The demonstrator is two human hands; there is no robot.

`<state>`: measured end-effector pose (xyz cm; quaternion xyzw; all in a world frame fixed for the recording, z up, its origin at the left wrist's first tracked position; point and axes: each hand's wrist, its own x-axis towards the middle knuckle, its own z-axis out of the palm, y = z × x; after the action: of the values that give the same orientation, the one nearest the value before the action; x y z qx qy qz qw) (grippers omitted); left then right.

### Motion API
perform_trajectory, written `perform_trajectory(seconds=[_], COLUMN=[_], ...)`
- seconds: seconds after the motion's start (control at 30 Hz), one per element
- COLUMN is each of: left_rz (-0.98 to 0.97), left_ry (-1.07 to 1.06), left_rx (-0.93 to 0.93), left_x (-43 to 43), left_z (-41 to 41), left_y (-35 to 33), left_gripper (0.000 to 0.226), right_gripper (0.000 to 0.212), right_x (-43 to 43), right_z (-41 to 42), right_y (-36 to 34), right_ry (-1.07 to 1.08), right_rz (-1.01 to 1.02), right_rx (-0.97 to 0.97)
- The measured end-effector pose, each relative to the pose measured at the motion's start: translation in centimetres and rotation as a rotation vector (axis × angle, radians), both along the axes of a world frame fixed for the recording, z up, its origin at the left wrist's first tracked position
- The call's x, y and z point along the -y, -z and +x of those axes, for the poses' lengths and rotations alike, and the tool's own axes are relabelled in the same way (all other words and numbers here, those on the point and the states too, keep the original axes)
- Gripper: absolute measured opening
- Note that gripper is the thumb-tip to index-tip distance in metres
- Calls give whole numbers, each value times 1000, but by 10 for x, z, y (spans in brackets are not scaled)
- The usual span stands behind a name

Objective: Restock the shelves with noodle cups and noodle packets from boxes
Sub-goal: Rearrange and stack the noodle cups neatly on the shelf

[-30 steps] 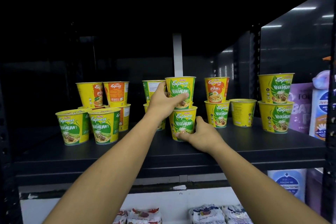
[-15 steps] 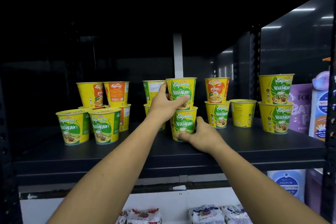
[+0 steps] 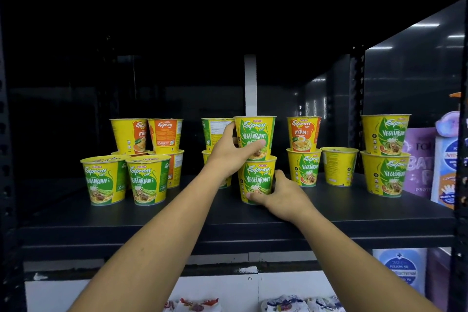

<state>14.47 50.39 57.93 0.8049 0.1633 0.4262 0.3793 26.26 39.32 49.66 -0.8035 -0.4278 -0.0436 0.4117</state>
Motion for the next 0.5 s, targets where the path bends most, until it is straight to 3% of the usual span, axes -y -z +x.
perform_trajectory(seconds=[0.2, 0.3, 0.5], left_rz=[23, 153, 154], left_ry=[60, 60, -26], left_rx=[-89, -271, -389], left_x=[-13, -27, -38], left_z=[-13, -29, -45], left_y=[23, 38, 52], left_gripper=[85, 75, 71], right_gripper=[66, 66, 67], right_x=[0, 0, 0], right_z=[-1, -2, -3], right_y=[-1, -2, -3], right_ry=[-11, -2, 2], right_rz=[6, -3, -3], right_rx=[-16, -12, -19])
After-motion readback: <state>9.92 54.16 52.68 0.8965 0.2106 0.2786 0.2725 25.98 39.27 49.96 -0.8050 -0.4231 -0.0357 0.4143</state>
